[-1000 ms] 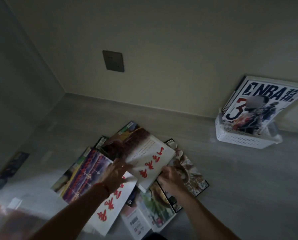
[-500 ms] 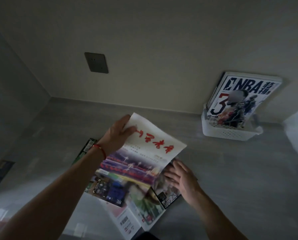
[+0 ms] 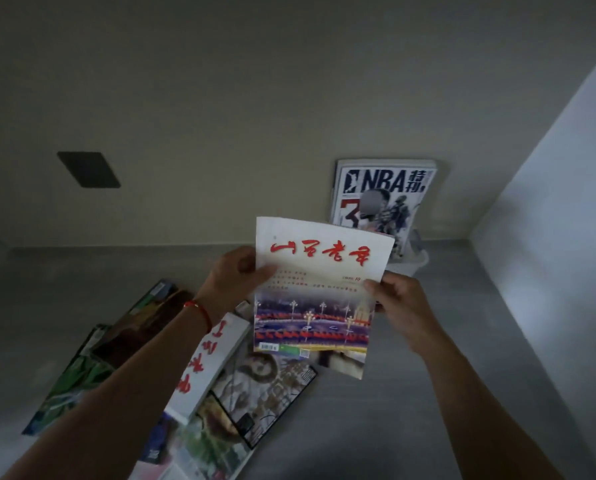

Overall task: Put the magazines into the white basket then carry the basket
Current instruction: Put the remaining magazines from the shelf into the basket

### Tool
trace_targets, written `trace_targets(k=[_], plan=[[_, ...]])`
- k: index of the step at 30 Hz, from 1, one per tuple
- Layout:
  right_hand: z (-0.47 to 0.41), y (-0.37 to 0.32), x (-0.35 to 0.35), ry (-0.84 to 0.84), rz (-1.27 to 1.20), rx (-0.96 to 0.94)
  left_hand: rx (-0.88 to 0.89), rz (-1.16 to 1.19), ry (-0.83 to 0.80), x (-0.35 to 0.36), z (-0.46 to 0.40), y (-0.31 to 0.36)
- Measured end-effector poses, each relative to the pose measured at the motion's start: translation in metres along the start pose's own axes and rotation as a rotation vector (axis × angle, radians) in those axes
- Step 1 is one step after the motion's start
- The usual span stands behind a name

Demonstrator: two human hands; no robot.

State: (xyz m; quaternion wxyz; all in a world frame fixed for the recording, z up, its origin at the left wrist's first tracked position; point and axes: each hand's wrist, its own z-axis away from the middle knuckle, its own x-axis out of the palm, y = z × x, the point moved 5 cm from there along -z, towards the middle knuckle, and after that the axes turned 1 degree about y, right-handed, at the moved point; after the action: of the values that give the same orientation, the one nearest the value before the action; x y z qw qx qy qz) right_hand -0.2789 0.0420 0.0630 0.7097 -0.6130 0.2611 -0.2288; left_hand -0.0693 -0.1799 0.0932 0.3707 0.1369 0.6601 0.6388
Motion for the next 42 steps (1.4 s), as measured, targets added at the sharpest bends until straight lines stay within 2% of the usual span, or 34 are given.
trace_targets(k=[3,5,9,12,14,18,25,30,35,38,42], plan=[[-0.016,-0.012,-0.045,0.043,0.084,-0.039,0.091,-0.249,-0.001,0.035,-0.009,0.008],[-0.032,-0.027,-0.072,0.095,0.152,-0.106,0.121,-0.271,0.05,0.053,-0.022,0.025],[-0.071,-0.073,-0.118,0.259,0.302,-0.239,0.172,-0.236,0.206,0.082,-0.06,0.071],[-0.102,-0.095,-0.144,0.343,0.525,-0.252,0.121,-0.101,0.26,0.104,-0.088,0.086],[-0.12,-0.096,-0.154,0.358,0.564,-0.246,0.038,-0.032,0.272,0.119,-0.107,0.081],[-0.146,-0.071,-0.161,0.356,0.588,-0.204,-0.162,0.164,0.298,0.144,-0.136,0.048],[-0.178,-0.012,-0.153,0.324,0.57,-0.064,-0.328,0.202,0.355,0.165,-0.165,0.008],[-0.185,0.007,-0.15,0.327,0.444,0.047,-0.307,0.274,0.319,0.183,-0.173,0.006],[-0.182,0.011,-0.144,0.213,0.361,0.045,-0.336,0.373,0.233,0.188,-0.18,-0.002],[-0.171,0.009,-0.14,0.205,0.379,0.064,-0.318,0.26,0.222,0.174,-0.173,-0.006],[-0.14,0.01,-0.125,0.198,0.413,0.023,-0.177,0.088,0.187,0.148,-0.131,-0.013]])
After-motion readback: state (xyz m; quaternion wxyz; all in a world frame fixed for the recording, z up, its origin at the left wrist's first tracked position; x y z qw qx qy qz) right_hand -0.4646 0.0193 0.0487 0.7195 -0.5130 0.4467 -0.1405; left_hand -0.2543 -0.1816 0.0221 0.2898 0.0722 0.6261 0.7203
